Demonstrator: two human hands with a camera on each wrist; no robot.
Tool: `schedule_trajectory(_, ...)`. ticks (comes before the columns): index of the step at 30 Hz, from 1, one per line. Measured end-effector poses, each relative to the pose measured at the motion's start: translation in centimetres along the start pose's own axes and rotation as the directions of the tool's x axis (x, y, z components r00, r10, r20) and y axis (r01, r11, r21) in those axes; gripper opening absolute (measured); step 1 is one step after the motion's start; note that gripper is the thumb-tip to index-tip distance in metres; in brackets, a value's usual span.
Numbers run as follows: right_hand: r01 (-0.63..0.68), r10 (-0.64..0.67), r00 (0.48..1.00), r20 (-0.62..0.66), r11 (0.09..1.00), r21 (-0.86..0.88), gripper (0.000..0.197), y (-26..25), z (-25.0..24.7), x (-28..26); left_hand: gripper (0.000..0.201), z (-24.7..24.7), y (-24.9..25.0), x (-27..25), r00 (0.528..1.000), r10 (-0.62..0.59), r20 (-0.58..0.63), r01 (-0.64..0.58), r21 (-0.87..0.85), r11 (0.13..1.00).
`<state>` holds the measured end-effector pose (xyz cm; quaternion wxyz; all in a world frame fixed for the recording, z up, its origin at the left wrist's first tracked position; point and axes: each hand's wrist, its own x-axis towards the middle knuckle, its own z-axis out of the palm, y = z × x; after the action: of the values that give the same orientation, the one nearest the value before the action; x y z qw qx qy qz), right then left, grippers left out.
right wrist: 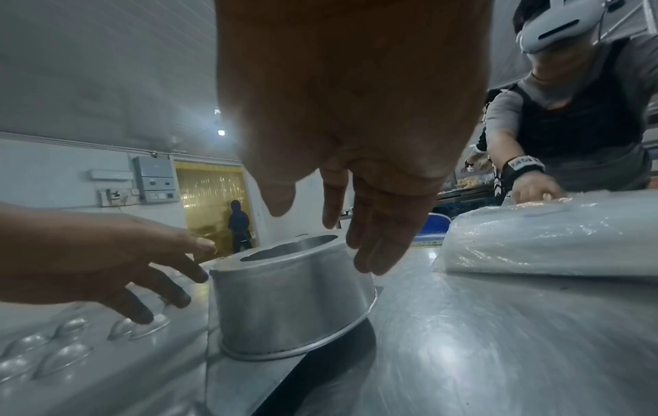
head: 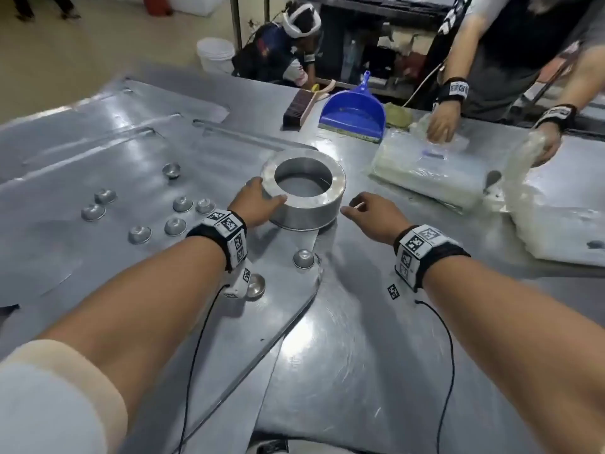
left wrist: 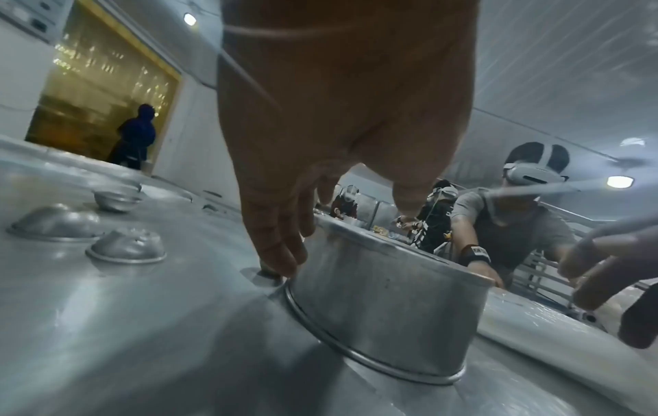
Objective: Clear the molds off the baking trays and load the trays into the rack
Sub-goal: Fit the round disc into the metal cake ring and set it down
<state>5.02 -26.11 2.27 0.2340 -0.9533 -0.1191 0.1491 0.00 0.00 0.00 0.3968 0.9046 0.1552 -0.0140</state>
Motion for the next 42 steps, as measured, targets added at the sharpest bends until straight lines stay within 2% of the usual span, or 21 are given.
schedule_trajectory(2, -0.016, 0.016, 1.0, 0.02, 1.0, 0.002, 0.055, 0.1, -0.3, 1.2, 0.053, 0.6, 0.3, 0.8, 0.999, -0.033, -0.018, 0.032, -0.055, 0.998)
schedule_trajectory(7, -0.037, 0.033, 0.996, 0.086, 0.998, 0.044, 0.068, 1.0, 0.0, 4.8, 0.086, 2.8, -1.1, 3.9, 0.989, -0.148, -0.005, 0.146, -0.118, 0.982)
schedule_trajectory(10, -0.051, 0.04, 0.991, 0.127, 0.995, 0.084, 0.075, 1.7, 0.3, 6.9, 0.087, 3.3, -2.1, 5.3, 0.984, -0.178, 0.027, 0.18, -0.184, 0.966)
schedule_trajectory(13, -0.058, 0.035, 0.987, 0.157, 0.988, 0.145, 0.083, 2.2, 1.0, 8.8, 0.095, 3.6, -3.9, 6.6, 0.975, -0.206, 0.081, 0.221, -0.336, 0.915)
schedule_trajectory(16, -0.075, 0.029, 0.982, 0.184, 0.965, 0.25, 0.098, 2.8, 2.1, 10.1, 0.087, 3.2, -3.8, 6.3, 0.971, -0.209, 0.117, 0.239, -0.433, 0.869)
schedule_trajectory(21, -0.068, -0.006, 0.983, 0.183, 0.918, 0.391, 0.076, 3.4, 3.0, 10.3, 0.085, 3.4, -3.8, 6.4, 0.982, -0.148, 0.119, 0.187, -0.478, 0.858)
schedule_trajectory(24, -0.013, -0.057, 0.987, 0.147, 0.902, 0.432, 0.061, 3.5, 2.5, 9.7, 0.083, 3.0, -3.3, 5.9, 0.992, -0.098, 0.077, 0.123, -0.47, 0.874)
schedule_trajectory(28, 0.068, -0.103, 0.994, 0.047, 0.879, 0.472, 0.068, 3.2, 1.2, 8.0, 0.096, 2.2, -1.8, 4.9, 0.999, -0.036, -0.008, 0.029, -0.422, 0.906)
schedule_trajectory(32, 0.055, -0.052, 0.998, -0.021, 0.812, 0.581, 0.074, 2.5, 0.1, 5.9, 0.104, 1.1, -0.4, 3.4, 0.999, 0.007, -0.035, -0.021, -0.434, 0.901)
schedule_trajectory(35, 0.005, 0.011, 1.0, -0.02, 0.738, 0.675, 0.053, 1.9, -0.2, 4.1, 0.105, 0.3, 0.3, 1.7, 0.999, 0.031, -0.037, -0.044, -0.451, 0.891)
schedule_trajectory(37, -0.025, 0.061, 0.998, -0.022, 0.679, 0.734, 0.04, 1.5, -0.3, 3.2, 0.1, -0.1, 0.7, 0.5, 0.997, 0.054, -0.051, -0.072, -0.453, 0.888)
schedule_trajectory(39, -0.041, 0.097, 0.995, -0.028, 0.639, 0.768, 0.045, 1.1, -0.3, 2.3, 0.095, -0.5, 1.1, -0.6, 0.998, 0.054, -0.041, -0.067, -0.492, 0.868)
schedule_trajectory(42, -0.021, 0.095, 0.994, -0.049, 0.628, 0.778, 0.043, 0.3, -0.2, 0.9, 0.06, -1.2, 1.5, -2.3, 0.997, 0.045, -0.056, -0.069, -0.551, 0.831)
